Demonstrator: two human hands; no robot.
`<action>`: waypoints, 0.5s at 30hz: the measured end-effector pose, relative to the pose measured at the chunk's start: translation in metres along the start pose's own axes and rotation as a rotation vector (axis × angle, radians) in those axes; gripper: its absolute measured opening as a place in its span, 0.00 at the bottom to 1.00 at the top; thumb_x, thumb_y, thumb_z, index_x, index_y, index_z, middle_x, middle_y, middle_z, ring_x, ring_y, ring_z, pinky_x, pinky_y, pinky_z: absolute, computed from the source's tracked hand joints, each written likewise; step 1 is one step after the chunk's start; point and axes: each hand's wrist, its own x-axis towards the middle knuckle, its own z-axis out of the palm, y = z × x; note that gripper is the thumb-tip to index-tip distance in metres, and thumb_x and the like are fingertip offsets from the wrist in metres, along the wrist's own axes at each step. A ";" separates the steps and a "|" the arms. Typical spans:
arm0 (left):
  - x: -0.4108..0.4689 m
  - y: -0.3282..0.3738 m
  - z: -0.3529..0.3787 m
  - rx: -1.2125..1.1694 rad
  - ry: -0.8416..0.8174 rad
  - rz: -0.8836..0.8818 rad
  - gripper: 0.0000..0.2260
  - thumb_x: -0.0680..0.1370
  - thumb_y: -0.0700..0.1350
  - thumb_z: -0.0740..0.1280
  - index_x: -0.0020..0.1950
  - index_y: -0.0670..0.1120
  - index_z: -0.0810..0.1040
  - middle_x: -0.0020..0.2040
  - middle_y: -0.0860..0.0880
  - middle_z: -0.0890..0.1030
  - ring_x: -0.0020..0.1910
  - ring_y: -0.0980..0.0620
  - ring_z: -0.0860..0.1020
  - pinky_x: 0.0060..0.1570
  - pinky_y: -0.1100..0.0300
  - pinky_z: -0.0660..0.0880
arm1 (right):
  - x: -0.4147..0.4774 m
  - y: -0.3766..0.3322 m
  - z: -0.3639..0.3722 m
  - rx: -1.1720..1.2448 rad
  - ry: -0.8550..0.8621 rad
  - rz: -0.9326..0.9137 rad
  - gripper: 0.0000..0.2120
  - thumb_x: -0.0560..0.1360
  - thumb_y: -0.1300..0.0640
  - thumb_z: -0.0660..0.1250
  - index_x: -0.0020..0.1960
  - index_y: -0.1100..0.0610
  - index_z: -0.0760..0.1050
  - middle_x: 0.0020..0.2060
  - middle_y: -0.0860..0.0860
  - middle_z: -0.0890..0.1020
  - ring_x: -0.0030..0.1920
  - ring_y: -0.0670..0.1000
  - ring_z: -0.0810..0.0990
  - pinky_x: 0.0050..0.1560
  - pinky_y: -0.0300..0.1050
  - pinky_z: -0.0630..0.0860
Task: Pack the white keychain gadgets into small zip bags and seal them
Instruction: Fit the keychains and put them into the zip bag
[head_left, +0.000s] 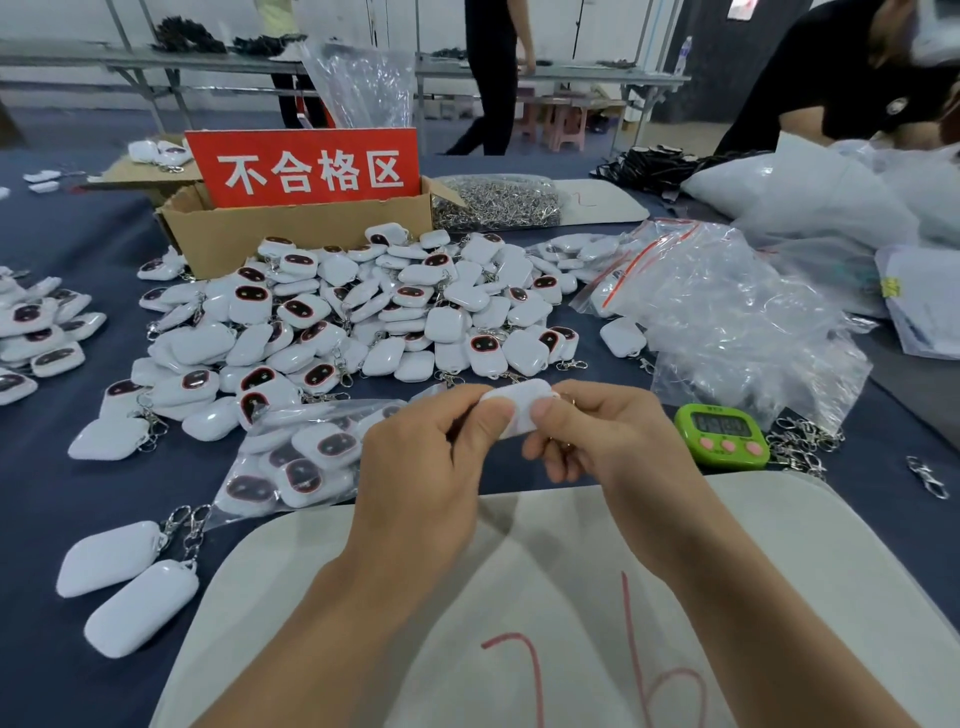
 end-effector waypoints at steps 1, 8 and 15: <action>0.000 0.001 0.000 -0.011 -0.012 -0.022 0.15 0.83 0.57 0.63 0.38 0.56 0.77 0.32 0.59 0.76 0.33 0.59 0.74 0.34 0.68 0.66 | 0.000 0.001 0.000 -0.004 -0.004 0.000 0.16 0.73 0.51 0.69 0.39 0.66 0.80 0.32 0.58 0.82 0.30 0.50 0.71 0.32 0.37 0.68; 0.001 0.006 -0.006 0.193 0.162 -0.157 0.12 0.81 0.54 0.62 0.50 0.53 0.84 0.36 0.54 0.81 0.41 0.50 0.78 0.42 0.52 0.73 | 0.002 0.002 0.004 0.085 0.102 0.122 0.14 0.81 0.57 0.68 0.38 0.60 0.80 0.30 0.55 0.80 0.26 0.49 0.69 0.28 0.38 0.66; 0.004 0.013 -0.008 0.713 -0.089 -0.203 0.14 0.75 0.53 0.68 0.61 0.60 0.78 0.35 0.55 0.74 0.41 0.45 0.76 0.38 0.55 0.60 | 0.003 0.005 0.001 0.054 0.148 0.145 0.16 0.79 0.53 0.71 0.34 0.57 0.79 0.27 0.54 0.78 0.27 0.49 0.69 0.30 0.39 0.65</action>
